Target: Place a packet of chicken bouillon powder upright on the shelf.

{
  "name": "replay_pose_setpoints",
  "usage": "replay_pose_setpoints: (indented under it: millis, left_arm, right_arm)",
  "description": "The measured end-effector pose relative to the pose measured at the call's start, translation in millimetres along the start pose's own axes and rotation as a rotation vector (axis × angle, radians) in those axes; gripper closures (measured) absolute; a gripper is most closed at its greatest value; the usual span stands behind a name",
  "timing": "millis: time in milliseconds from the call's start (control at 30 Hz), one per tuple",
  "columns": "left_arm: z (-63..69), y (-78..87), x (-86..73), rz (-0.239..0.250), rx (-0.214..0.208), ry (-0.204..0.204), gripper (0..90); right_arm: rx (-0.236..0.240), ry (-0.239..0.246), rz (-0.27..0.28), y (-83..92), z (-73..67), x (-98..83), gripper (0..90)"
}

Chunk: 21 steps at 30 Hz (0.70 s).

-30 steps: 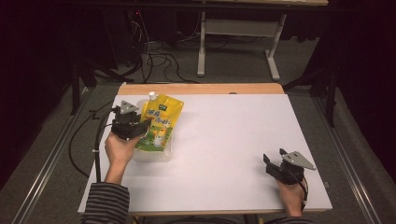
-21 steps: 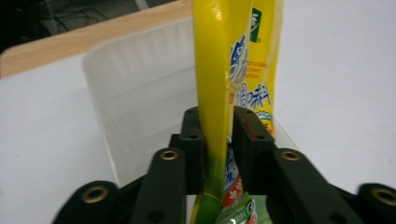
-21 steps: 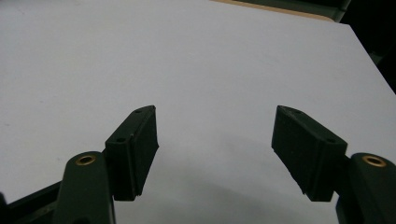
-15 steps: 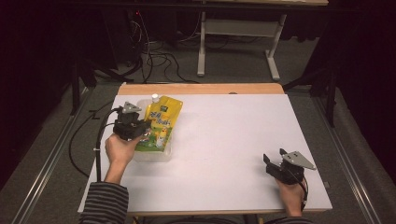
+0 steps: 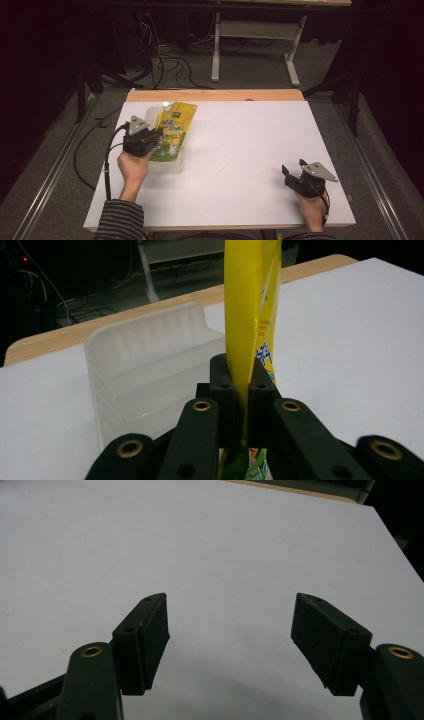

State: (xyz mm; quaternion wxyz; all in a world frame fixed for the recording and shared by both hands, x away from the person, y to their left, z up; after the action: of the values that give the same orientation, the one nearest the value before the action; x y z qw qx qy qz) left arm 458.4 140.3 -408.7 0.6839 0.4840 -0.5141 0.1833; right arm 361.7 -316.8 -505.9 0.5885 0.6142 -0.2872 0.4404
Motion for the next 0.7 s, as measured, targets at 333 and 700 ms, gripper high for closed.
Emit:
replay_pose_setpoints:
  millis: [333,700]
  left_arm:
    - [4.8,14.8,-7.3,-0.075,-0.057,-0.021,80.2]
    - [5.6,12.4,-8.6,0.002,-0.006,-0.037,85.0]
  right_arm:
    - [-0.002,0.005,-0.003,-0.4,-0.1,-0.1,31.7]
    - [-0.004,0.003,0.000,0.1,0.2,0.0,31.6]
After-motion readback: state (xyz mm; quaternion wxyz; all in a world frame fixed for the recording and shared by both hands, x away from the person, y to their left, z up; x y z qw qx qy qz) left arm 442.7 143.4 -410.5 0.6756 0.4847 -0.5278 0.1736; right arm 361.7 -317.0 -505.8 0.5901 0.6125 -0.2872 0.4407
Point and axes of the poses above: each handheld gripper's, and its own axes: y roughly backward along the jaws, x roughly out of its top, z roughly to its right, the point moved 6 cm from there along -y, roughly forward along the jaws
